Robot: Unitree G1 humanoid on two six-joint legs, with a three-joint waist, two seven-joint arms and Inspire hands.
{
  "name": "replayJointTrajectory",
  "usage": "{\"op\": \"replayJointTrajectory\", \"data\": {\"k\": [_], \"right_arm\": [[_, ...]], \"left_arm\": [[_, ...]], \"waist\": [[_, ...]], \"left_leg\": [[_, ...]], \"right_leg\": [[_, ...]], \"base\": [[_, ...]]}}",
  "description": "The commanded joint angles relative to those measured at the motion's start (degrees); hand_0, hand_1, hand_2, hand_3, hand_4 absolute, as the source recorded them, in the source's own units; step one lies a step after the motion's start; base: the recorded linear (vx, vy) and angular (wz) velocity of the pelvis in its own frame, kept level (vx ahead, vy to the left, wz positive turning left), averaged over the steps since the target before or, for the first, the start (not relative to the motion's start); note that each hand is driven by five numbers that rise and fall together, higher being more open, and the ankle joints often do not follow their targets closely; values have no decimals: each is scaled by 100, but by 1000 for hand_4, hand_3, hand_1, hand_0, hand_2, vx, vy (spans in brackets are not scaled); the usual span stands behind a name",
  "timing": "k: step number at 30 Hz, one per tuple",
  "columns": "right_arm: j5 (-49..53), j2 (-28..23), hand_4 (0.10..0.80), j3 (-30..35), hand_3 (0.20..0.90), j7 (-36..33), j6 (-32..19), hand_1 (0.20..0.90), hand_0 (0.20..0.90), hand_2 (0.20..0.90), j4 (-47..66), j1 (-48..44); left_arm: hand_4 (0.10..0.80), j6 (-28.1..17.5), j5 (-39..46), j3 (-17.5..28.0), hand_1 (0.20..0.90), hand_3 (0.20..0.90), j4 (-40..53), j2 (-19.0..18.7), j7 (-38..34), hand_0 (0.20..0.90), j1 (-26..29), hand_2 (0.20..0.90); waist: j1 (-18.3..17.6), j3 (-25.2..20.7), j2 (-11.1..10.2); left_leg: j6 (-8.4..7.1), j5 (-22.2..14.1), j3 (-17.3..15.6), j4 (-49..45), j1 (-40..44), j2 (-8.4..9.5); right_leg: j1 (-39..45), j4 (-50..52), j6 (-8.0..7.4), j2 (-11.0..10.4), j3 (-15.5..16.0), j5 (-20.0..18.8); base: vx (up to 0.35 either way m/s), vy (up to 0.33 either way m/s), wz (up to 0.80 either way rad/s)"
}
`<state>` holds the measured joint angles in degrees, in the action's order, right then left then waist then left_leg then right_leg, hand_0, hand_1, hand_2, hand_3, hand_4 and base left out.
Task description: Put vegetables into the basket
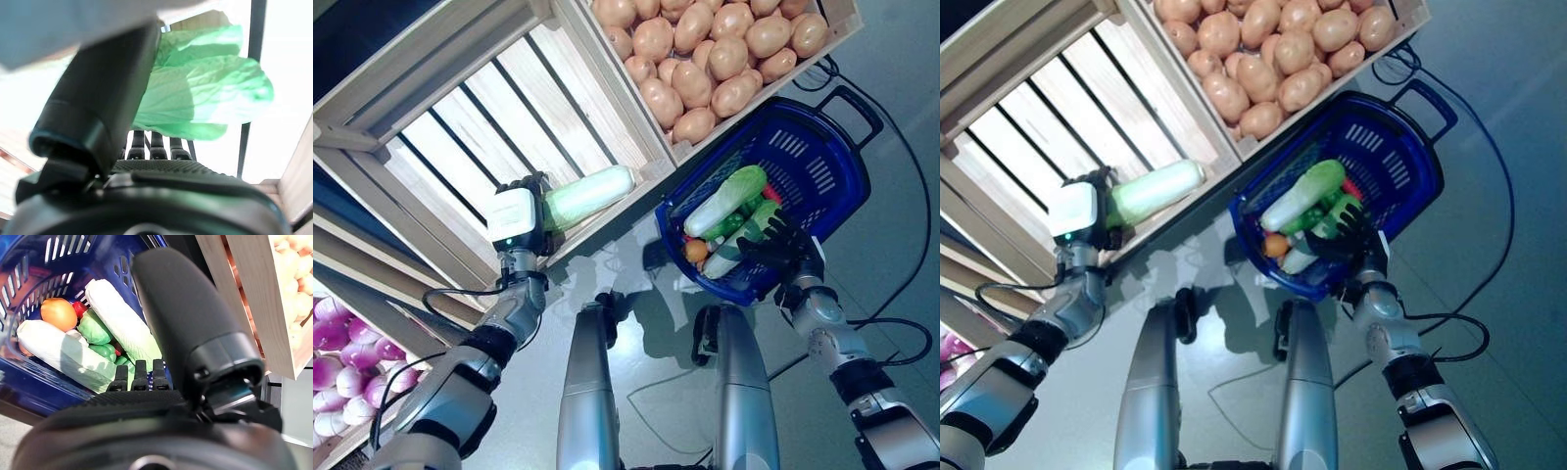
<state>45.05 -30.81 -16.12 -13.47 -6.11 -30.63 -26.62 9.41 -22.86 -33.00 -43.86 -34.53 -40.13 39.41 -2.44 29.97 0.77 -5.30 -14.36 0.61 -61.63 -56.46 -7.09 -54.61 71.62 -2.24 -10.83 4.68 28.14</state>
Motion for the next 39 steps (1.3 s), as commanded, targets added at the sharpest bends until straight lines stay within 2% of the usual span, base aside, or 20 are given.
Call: {"op": "replayJointTrajectory", "data": {"k": [1,2,3,4,5,11,13,18,21,26,34,39], "right_arm": [[-304,40,800,227,900,-29,-506,900,900,900,769,-150],[-305,41,800,226,900,-31,-509,900,900,900,779,-144],[-311,43,800,236,900,-12,-517,900,900,900,769,-148],[-341,52,800,242,900,0,-524,900,900,900,759,-156],[-345,60,800,251,900,-11,-525,900,900,900,768,-157],[-378,106,800,280,900,-3,-526,900,900,900,803,-139],[-394,116,800,283,900,-41,-469,900,900,900,847,-148],[-417,127,800,320,900,-27,-464,900,900,900,874,-113],[-429,142,800,335,900,-97,-515,900,900,900,897,-69],[-458,222,800,339,900,-111,-578,900,900,900,909,-25],[-514,403,800,396,900,-149,-576,900,900,900,929,234],[-500,569,800,504,900,-108,-606,900,900,900,953,740]], "left_arm": [[800,27,-86,45,900,900,-97,-445,-246,900,482,900],[800,22,-84,48,900,900,-112,-432,-263,900,479,900],[736,20,-104,47,804,804,-125,-417,-277,804,482,804],[516,13,-82,45,474,474,-135,-404,-309,474,489,474],[400,-12,-58,55,300,300,-145,-392,-321,300,493,300],[400,-101,-119,100,300,300,-160,-345,-352,300,476,300],[400,-124,126,146,300,300,-137,-341,-418,300,464,300],[400,-394,-55,270,300,300,-49,-313,-609,300,384,300],[400,-534,133,334,300,300,47,-329,-753,300,361,300],[400,-982,105,493,300,300,236,-315,-1045,300,246,300],[400,-1676,-16,887,300,300,726,-543,-1421,300,-157,300],[400,-1972,-19,1182,300,300,1202,-594,-1204,300,-710,300]], "waist": [[-84,-17,-120],[-81,-17,-122],[-81,-17,-123],[-80,-17,-125],[-78,-17,-127],[-67,-17,-141],[-64,-17,-143],[-55,-17,-143],[-57,-17,-145],[-38,-17,-154],[34,-18,-146],[118,-368,-143]], "left_leg": [[341,-687,-386,-91,468,-20],[343,-689,-389,-92,461,-21],[345,-694,-390,-103,449,-22],[348,-698,-387,-110,439,-21],[348,-701,-386,-113,433,-20],[347,-735,-373,-178,418,-20],[355,-718,-375,-152,426,-19],[365,-705,-390,-102,475,-13],[364,-705,-399,-90,496,-20],[366,-660,-423,94,717,-18],[261,-230,-504,1064,1630,-50],[267,373,-537,2225,2354,47]], "right_leg": [[235,-717,-36,-95,-148,-750],[225,-712,-36,-95,-146,-750],[214,-705,-36,-97,-144,-748],[202,-697,-38,-97,-144,-746],[193,-690,-39,-97,-143,-745],[194,-671,-46,-110,-130,-737],[198,-686,-53,-106,-136,-753],[240,-719,-45,-97,-120,-765],[264,-724,-45,-103,-117,-760],[458,-861,-36,-85,-99,-792],[1376,-1621,-5,-67,-20,-1063],[2133,-2701,4,-49,124,-1511]], "base": [[0,0,0],[-3,18,-3],[-5,11,-4],[-4,9,-8],[-2,9,-8],[1,1,-1],[0,0,0],[0,0,0],[0,0,0],[7,-3,0],[45,-28,1],[66,-51,7]]}}
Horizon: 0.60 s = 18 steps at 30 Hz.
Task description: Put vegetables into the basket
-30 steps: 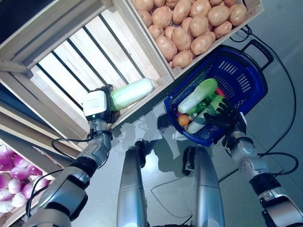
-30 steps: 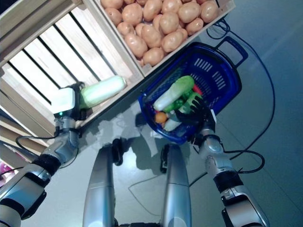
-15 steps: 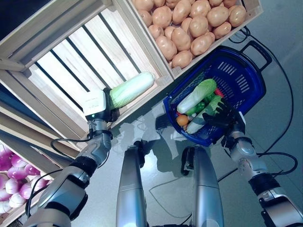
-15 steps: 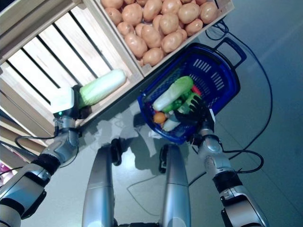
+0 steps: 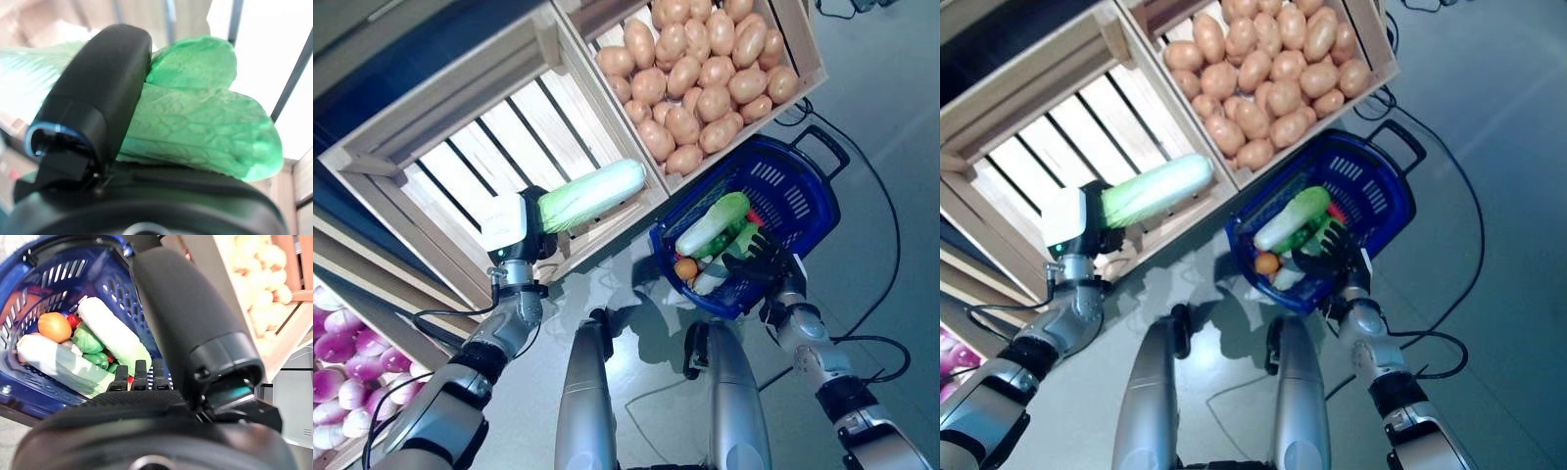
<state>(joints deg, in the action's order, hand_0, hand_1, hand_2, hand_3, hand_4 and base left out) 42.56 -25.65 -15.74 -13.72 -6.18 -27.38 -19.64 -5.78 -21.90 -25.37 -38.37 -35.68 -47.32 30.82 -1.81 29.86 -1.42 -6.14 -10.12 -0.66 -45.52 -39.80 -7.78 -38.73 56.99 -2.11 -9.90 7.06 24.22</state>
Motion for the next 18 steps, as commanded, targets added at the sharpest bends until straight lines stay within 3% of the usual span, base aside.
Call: {"op": "replayJointTrajectory", "data": {"k": [1,10,18], "right_arm": [[-268,83,800,482,900,-91,-587,900,900,900,636,106],[-333,206,800,503,900,151,-610,900,900,900,616,649],[571,343,800,680,900,1828,-495,900,900,900,1053,1191]], "left_arm": [[400,-483,-136,440,300,300,729,-475,-485,300,56,300],[400,-647,73,624,300,300,1542,-201,34,300,-600,300],[400,-860,808,933,300,300,2043,225,1361,300,-1364,300]], "waist": [[64,-419,79],[189,-840,74],[241,-1400,51]], "left_leg": [[351,23,-401,816,831,137],[292,538,-286,2239,1825,283],[277,1177,-265,4092,3017,407]], "right_leg": [[690,-1433,-23,-120,-103,-1171],[1817,-3114,-149,-106,238,-1644],[3158,-4974,-341,9,629,-2263]], "base": [[91,-29,1],[22,-6,1],[60,-6,-1]]}}
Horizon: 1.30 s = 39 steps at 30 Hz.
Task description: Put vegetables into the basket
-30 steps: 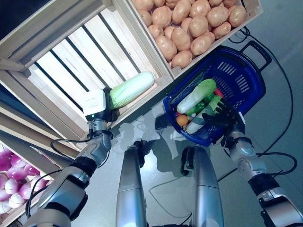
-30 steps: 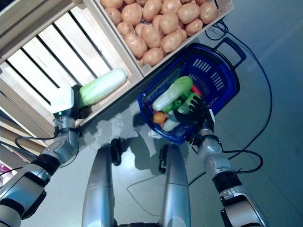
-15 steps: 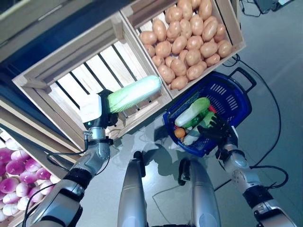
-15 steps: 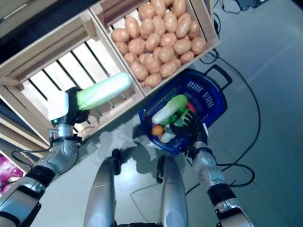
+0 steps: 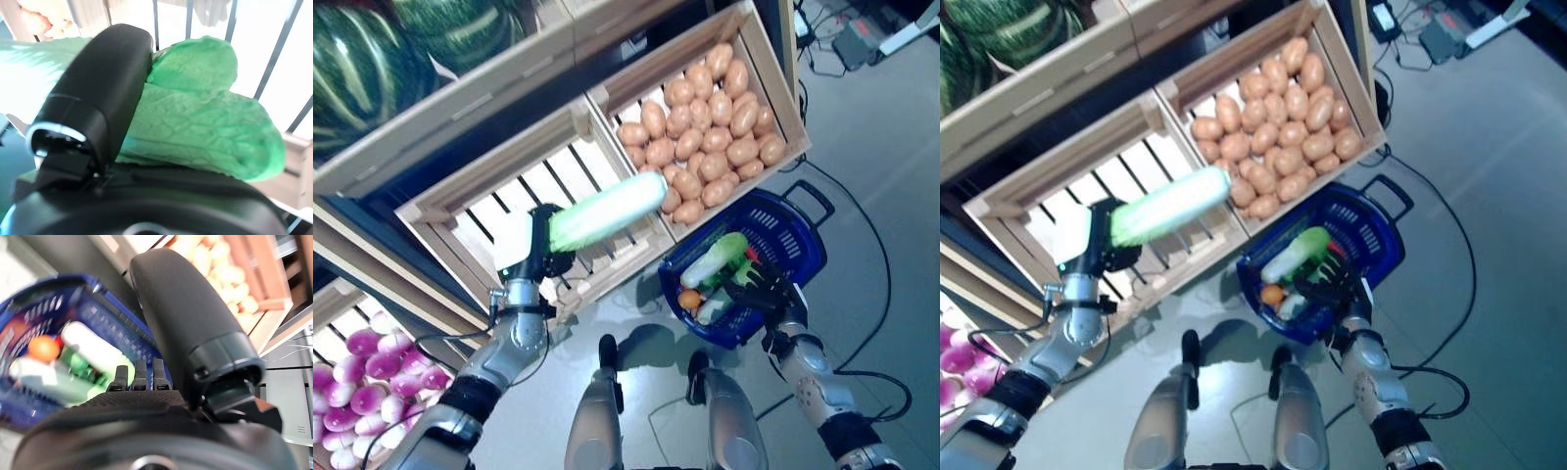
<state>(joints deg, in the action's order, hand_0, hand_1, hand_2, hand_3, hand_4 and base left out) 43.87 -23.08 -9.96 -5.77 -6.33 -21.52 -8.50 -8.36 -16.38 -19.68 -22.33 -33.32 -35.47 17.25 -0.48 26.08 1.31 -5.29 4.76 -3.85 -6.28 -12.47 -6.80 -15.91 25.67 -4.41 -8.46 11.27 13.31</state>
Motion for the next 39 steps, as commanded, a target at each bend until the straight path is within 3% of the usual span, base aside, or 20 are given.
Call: {"op": "replayJointTrajectory", "data": {"k": [1,6,8,17,22,28,32,39], "right_arm": [[665,107,800,129,900,1315,-416,900,900,900,581,188],[1589,150,800,139,900,2880,262,900,900,900,1394,581],[1877,190,800,77,900,3212,314,900,900,900,1599,609],[2490,448,800,-283,900,3818,457,900,900,900,2009,232],[2829,557,800,-535,900,3782,369,900,900,900,2095,-43],[2722,679,800,-633,900,3401,105,900,900,900,2011,-192],[2483,712,800,-676,900,2827,-167,900,900,900,1843,-245],[2085,827,800,-731,900,1751,-221,900,900,900,1496,-249]], "left_arm": [[400,-578,257,392,300,300,508,44,355,300,-104,300],[400,-747,978,533,300,300,600,219,1357,300,-449,300],[400,-773,1142,514,300,300,591,286,1670,300,-510,300],[400,-590,1970,278,300,300,776,515,2693,300,-457,300],[400,-478,2334,22,300,300,845,574,3154,300,-318,300],[400,-299,2496,-182,300,300,828,616,3218,300,-215,300],[400,-238,2394,-274,300,300,789,621,3136,300,-180,300],[400,-150,2252,-337,300,300,814,645,2808,300,-180,300]], "waist": [[103,-1109,-227],[90,-1509,-282],[108,-1629,-299],[233,-2001,-335],[254,-2092,-330],[252,-2160,-314],[246,-2221,-314],[226,-2252,-306]], "left_leg": [[182,-267,27,334,415,307],[211,-156,-38,914,893,295],[218,-174,-66,962,991,290],[236,-283,-141,1128,1245,294],[273,-354,-180,1128,1341,301],[298,-419,-169,1128,1425,310],[297,-449,-173,1128,1461,301],[299,-461,-168,1128,1480,288]], "right_leg": [[1015,-2008,-137,-119,222,-1224],[1455,-2510,-261,-113,298,-1427],[1557,-2603,-269,-103,310,-1453],[1848,-2958,-371,-183,397,-1617],[1882,-2926,-398,-214,334,-1595],[1935,-2982,-425,-225,261,-1614],[1974,-3021,-444,-228,207,-1624],[1966,-3030,-453,-238,131,-1639]], "base": [[80,13,2],[71,12,0],[74,8,6],[44,16,1],[21,14,-4],[23,1,-1],[27,-2,0],[0,0,0]]}}
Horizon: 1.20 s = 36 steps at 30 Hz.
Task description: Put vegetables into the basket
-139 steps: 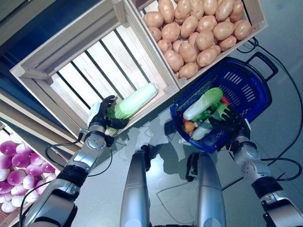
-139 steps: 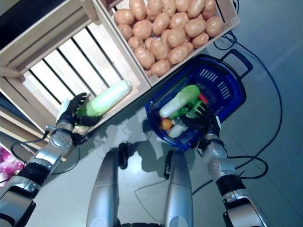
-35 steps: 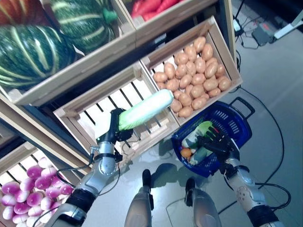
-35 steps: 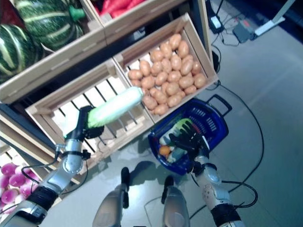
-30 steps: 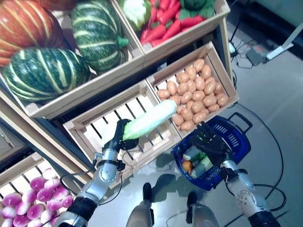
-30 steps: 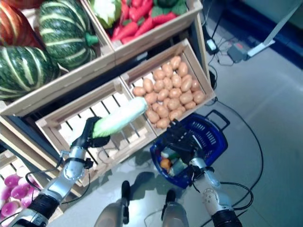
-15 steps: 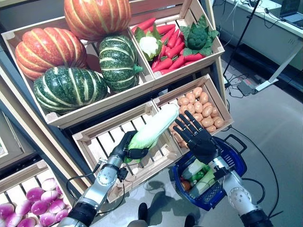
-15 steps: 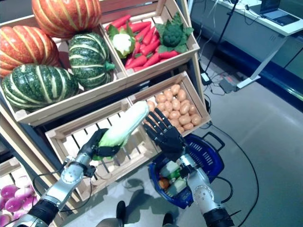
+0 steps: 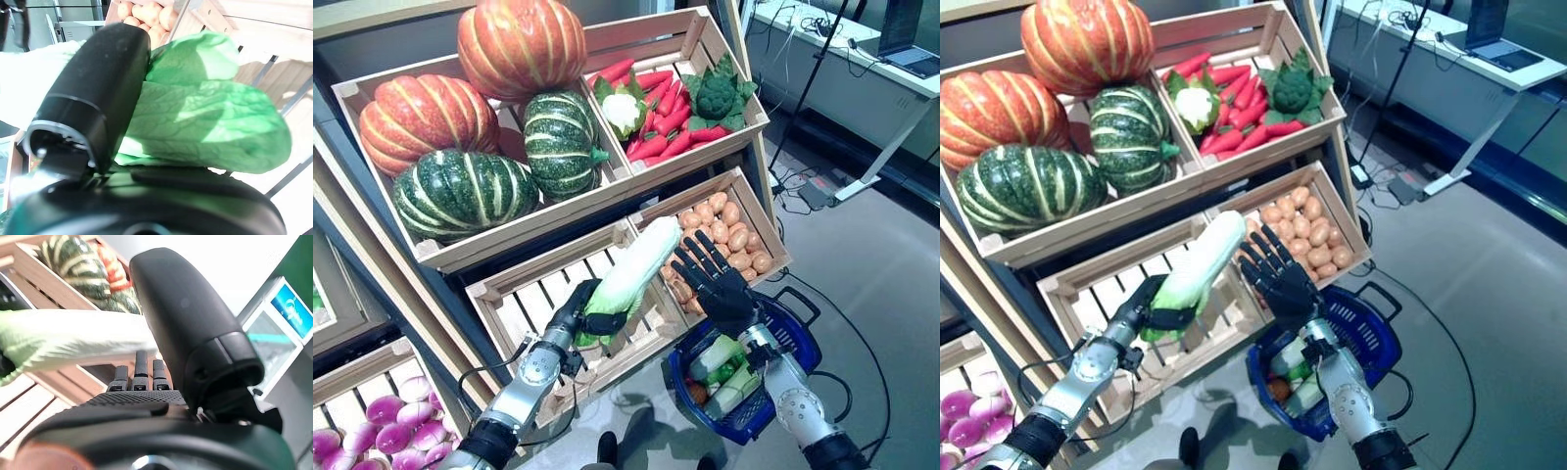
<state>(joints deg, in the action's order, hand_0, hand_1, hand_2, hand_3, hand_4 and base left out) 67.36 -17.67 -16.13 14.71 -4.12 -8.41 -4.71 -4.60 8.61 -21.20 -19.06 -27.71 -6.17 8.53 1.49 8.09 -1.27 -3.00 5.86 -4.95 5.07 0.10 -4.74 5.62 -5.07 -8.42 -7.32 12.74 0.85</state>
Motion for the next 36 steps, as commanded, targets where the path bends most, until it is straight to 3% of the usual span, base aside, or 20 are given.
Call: {"op": "replayJointTrajectory", "data": {"k": [1,7,16,19,27,36], "right_arm": [[-350,298,800,-133,900,-474,-435,900,900,900,146,-618],[-719,342,800,-243,900,-1518,-459,900,900,900,-52,-609],[-798,338,800,-352,900,-1705,-254,900,900,900,118,-617],[-791,338,800,-444,900,-1581,-178,900,900,900,145,-652],[-252,346,800,-595,900,-456,-271,900,900,900,468,-811],[-35,427,800,-530,900,-204,-410,900,900,900,534,-952]], "left_arm": [[400,-501,-288,-195,300,300,509,81,-179,300,693,300],[400,-378,-397,-219,300,300,573,36,-513,300,646,300],[400,-330,-585,-227,300,300,639,-1,-616,300,601,300],[400,-284,-654,-236,300,300,698,-15,-599,300,596,300],[400,-300,-349,-297,300,300,646,23,-107,300,563,300],[400,-396,-570,-450,300,300,471,54,79,300,594,300]], "waist": [[29,-455,-49],[23,-458,-42],[23,-486,-43],[35,-500,-41],[74,-523,-46],[62,-601,-39]], "left_leg": [[67,-569,-61,-7,223,79],[71,-569,-65,-7,256,70],[65,-594,-41,-7,286,68],[60,-594,-33,-7,287,62],[34,-599,-23,-7,304,37],[32,-638,-61,-7,350,20]], "right_leg": [[-185,40,-52,-355,-16,-396],[-170,36,-46,-367,-49,-415],[-146,28,-35,-363,-80,-401],[-139,21,-33,-361,-82,-398],[-125,32,-34,-373,-79,-379],[-105,33,-58,-382,-133,-348]], "base": [[0,0,0],[0,0,0],[0,0,0],[0,0,0],[0,0,0],[0,0,0]]}}
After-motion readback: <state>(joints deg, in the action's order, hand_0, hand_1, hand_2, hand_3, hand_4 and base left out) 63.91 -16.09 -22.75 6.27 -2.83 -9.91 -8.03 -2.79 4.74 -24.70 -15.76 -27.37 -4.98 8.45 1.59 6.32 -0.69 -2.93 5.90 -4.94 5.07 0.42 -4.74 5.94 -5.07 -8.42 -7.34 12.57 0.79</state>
